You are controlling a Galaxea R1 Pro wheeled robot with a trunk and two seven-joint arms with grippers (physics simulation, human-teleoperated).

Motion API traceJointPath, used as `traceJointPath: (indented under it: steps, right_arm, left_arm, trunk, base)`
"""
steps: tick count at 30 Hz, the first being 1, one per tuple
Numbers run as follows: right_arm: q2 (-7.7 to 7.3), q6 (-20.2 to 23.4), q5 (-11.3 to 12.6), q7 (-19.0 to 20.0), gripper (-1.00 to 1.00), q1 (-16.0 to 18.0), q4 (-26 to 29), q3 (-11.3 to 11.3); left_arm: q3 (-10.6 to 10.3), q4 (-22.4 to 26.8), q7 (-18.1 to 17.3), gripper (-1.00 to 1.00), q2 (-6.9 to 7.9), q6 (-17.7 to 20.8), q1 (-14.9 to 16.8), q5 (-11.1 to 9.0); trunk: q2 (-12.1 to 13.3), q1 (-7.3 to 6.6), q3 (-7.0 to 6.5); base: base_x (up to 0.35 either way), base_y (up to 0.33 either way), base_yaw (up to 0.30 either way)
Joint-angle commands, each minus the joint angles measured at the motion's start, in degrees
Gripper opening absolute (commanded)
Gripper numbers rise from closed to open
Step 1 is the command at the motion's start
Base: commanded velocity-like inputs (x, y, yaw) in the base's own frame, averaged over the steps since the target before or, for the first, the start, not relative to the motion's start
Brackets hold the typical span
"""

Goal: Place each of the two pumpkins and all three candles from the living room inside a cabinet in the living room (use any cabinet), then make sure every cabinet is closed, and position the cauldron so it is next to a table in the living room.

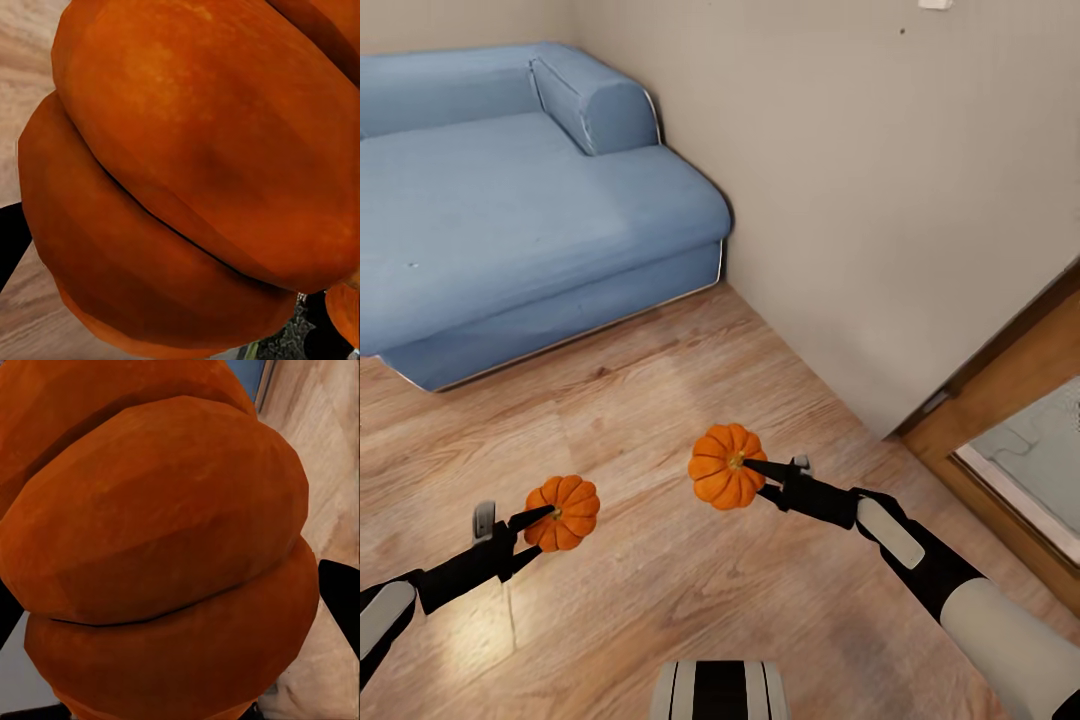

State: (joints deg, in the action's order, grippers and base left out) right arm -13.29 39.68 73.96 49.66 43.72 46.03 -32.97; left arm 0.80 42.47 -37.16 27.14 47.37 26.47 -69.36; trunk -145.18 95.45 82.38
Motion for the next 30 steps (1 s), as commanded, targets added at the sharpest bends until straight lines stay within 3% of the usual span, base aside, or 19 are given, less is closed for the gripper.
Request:
traceJointPath:
  steps: [1, 7, 30]
  right_arm:
    - [-0.03, 0.4, 0.6, -1.0, -1.0, 0.1, 0.0, -0.1]
    - [0.17, 0.4, 0.7, -2.7, -1.0, 0.1, 0.0, 0.0]
    - [0.2, -0.4, 0.6, -2.9, -1.0, 0.1, -0.1, 0.0]
  left_arm:
    - [0.1, 0.0, 0.0, -1.0, -0.01, 0.3, 0.0, 0.0]
    - [0.1, 0.0, 0.0, -1.0, -0.08, 0.3, 0.1, 0.0]
    - [0.0, 0.1, 0.2, -1.0, -0.34, 0.2, 0.1, 0.4]
  trunk:
    - [0.0, -0.03, -0.19]
    - [0.1, -0.19, -1.52]
    - [0.4, -0.78, -6.9]
  base:
    - [0.0, 0.0, 0.0]
    - [0.0, 0.0, 0.0]
    - [0.0, 0.0, 0.0]
